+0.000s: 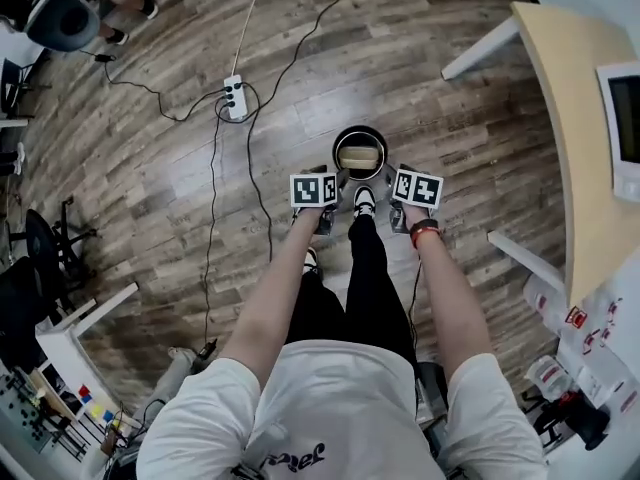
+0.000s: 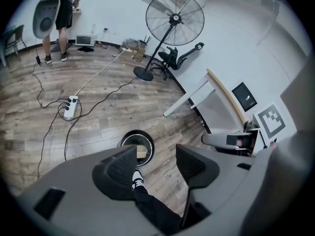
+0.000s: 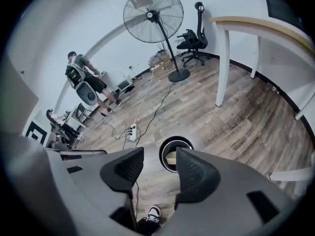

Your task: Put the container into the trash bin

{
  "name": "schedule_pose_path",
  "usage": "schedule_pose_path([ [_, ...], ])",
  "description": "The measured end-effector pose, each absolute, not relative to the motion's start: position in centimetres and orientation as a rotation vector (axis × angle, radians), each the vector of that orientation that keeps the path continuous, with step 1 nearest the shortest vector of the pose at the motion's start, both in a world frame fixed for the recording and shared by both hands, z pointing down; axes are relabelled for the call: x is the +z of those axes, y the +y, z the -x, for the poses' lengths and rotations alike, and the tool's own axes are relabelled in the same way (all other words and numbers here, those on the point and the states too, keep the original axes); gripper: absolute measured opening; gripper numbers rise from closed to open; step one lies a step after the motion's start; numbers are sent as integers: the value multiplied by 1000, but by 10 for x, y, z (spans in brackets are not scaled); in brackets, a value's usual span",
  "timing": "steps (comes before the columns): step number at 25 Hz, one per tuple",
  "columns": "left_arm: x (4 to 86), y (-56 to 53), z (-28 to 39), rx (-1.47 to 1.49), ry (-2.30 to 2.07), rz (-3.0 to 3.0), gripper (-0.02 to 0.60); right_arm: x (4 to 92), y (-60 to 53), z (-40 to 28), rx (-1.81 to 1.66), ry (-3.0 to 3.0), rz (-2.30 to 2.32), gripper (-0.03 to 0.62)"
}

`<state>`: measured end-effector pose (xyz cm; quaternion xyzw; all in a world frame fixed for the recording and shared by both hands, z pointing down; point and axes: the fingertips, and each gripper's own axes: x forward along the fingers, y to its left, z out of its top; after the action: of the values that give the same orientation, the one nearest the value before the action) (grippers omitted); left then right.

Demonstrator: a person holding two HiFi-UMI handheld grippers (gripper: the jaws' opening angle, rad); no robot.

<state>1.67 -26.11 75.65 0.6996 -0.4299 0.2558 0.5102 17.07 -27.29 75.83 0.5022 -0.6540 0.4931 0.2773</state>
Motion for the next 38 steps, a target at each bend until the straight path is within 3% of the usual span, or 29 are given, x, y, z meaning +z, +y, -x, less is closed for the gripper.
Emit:
schedule_pose_path([
  [18,559,-189,37,495,-1121,-1899,256,542,-195,-120,1143,-1976,-1555,202],
  [38,456,-138,65,445,-1150,-2137,236,437,-133,-92,973,-2131,-1708,198],
])
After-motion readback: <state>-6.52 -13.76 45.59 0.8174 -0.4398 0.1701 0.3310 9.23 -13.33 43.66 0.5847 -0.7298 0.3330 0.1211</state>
